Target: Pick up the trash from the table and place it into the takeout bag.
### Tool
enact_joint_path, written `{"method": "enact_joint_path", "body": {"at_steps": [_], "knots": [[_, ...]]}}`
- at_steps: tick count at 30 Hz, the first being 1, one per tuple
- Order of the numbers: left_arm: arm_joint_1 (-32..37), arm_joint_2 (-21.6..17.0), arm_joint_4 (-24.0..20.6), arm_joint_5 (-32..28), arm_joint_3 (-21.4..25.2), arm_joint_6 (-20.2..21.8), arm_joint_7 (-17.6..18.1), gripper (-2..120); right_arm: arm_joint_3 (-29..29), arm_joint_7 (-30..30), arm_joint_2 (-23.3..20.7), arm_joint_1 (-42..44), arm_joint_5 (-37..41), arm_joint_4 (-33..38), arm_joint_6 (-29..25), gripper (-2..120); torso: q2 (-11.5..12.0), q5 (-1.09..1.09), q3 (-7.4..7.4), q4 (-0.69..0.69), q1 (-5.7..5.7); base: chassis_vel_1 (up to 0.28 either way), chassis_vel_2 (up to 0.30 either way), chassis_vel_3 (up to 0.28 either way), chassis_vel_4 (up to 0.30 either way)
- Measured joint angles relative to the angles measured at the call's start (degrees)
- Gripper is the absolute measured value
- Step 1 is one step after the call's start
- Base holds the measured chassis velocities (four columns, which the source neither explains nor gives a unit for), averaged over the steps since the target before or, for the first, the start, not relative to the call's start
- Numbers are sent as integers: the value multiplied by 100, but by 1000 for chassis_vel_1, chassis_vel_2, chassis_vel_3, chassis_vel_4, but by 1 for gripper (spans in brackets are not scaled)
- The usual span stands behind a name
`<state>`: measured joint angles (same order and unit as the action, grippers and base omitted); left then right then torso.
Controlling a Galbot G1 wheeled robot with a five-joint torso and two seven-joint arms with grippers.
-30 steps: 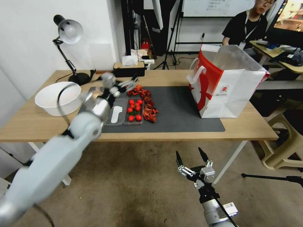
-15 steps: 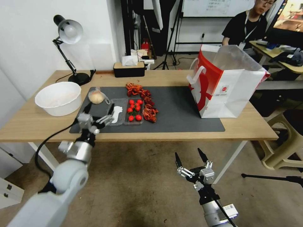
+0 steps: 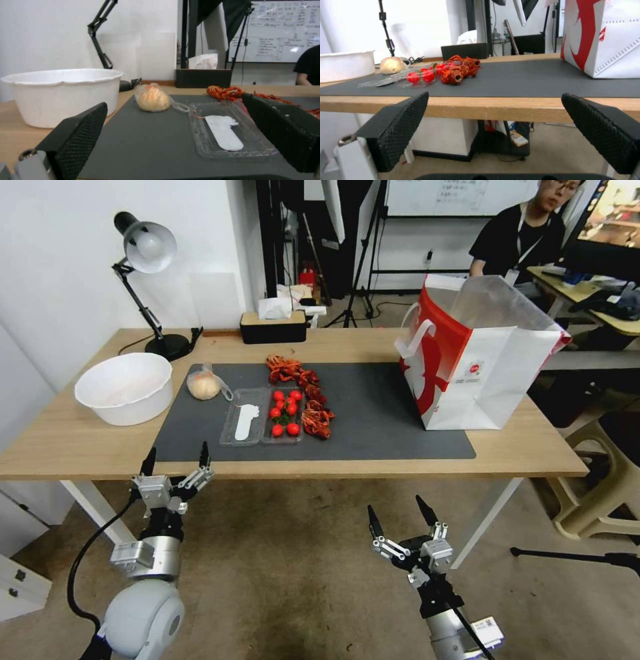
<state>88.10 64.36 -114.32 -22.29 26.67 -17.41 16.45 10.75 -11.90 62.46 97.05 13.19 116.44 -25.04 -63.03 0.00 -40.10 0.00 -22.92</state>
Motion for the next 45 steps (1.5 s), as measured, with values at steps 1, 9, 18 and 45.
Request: {"method": "enact_joint_path", "body": {"at_steps": [1, 9, 18, 45], "knots": [[0, 0, 0, 0, 0, 0, 0, 100, 0, 0, 0, 0, 0, 0, 0, 100, 0, 0, 0, 0, 0, 0, 0, 0, 0], [-619, -674, 247, -600, -167, 362, -170, 100, -61, -31, 0, -75, 1, -14, 56, 100, 0, -1, -1, 1, 0, 0, 0, 0, 0], [-1697, -1784, 648, -1625, -584, 1055, -412, 100, -65, -43, -20, -150, 10, -43, 92, 100, 1, -1, -1, 1, -1, 0, 0, 0, 0], [-6123, -2493, 2638, -3067, -3304, 4059, -826, 100, -9, -54, -28, -202, 27, -164, 102, 100, 1, -2, -1, 0, 0, 0, 0, 0, 0]]}}
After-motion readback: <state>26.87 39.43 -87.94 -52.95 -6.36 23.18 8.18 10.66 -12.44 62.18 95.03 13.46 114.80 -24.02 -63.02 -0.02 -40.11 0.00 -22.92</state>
